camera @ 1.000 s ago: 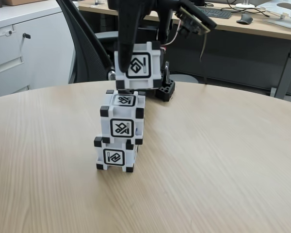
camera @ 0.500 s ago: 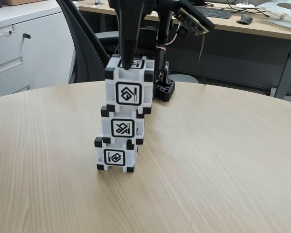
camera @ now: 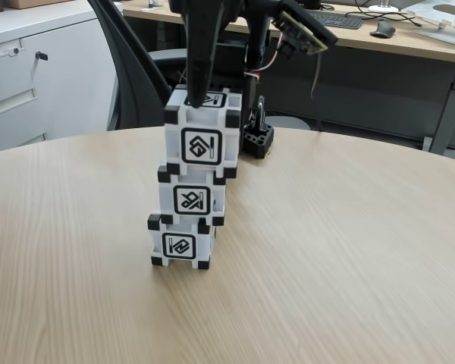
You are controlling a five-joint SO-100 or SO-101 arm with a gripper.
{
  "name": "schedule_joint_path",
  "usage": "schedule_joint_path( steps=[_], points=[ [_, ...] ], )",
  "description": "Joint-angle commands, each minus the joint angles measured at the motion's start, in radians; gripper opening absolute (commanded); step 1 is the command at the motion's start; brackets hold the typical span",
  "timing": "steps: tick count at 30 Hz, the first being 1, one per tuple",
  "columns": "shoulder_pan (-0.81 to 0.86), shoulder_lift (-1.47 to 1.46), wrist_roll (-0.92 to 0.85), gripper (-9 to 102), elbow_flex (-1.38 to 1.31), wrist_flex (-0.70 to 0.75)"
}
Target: Stack cubes from left to right.
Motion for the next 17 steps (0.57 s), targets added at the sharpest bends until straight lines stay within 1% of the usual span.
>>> schedule_joint_path(
  steps=[1, 17],
  points=[
    [0.009, 0.017, -0.005, 30, -0.035, -0.012],
    [0.009, 0.002, -0.021, 30, -0.035, -0.012]
  ],
)
